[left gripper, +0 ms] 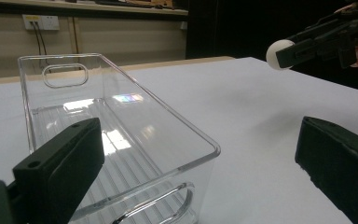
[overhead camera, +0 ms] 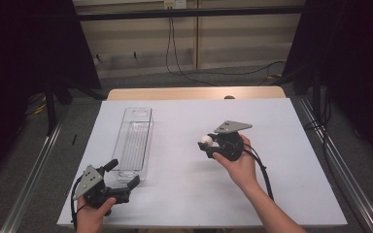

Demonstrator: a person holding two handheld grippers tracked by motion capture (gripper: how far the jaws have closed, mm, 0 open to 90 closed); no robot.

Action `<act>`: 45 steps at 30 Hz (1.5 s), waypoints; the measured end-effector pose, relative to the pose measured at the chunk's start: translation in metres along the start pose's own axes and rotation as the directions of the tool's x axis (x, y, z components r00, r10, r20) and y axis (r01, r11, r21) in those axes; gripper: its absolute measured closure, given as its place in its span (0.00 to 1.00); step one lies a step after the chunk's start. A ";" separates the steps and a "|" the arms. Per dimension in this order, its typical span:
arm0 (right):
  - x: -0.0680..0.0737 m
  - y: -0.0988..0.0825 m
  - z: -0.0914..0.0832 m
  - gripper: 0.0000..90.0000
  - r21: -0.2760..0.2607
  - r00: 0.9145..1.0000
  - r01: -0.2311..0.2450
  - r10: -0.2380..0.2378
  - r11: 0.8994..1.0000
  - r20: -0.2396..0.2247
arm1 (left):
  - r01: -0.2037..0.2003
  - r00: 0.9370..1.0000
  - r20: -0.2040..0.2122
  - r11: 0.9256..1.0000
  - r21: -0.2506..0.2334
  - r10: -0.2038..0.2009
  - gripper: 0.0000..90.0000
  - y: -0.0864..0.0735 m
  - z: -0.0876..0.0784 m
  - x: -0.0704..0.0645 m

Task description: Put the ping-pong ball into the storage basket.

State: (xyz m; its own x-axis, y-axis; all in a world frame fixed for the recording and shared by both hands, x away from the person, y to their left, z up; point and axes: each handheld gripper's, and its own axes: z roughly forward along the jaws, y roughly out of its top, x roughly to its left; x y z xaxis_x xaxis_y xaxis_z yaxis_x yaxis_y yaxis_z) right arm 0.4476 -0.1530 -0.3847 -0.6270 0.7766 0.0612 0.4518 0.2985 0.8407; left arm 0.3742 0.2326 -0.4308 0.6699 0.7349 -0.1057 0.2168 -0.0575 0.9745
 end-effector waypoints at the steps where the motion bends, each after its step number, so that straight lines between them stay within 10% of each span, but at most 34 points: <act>1: 0.000 0.000 0.000 0.57 0.004 1.000 0.002 -0.002 1.000 0.000 | -0.002 1.000 0.003 1.000 0.003 0.002 0.02 0.000 0.000 0.001; 45: 0.010 0.011 0.011 0.57 -0.016 0.999 0.013 -0.014 1.000 -0.033 | 0.006 1.000 -0.016 1.000 0.017 -0.005 0.02 0.000 0.001 -0.001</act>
State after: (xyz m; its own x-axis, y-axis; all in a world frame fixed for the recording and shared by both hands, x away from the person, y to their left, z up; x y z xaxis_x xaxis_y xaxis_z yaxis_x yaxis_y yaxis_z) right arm 0.4533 -0.1352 -0.3806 -0.6541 0.7534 0.0674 0.4333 0.3001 0.8498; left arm 0.3744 0.2308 -0.4312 0.6574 0.7458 -0.1077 0.2324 -0.0647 0.9705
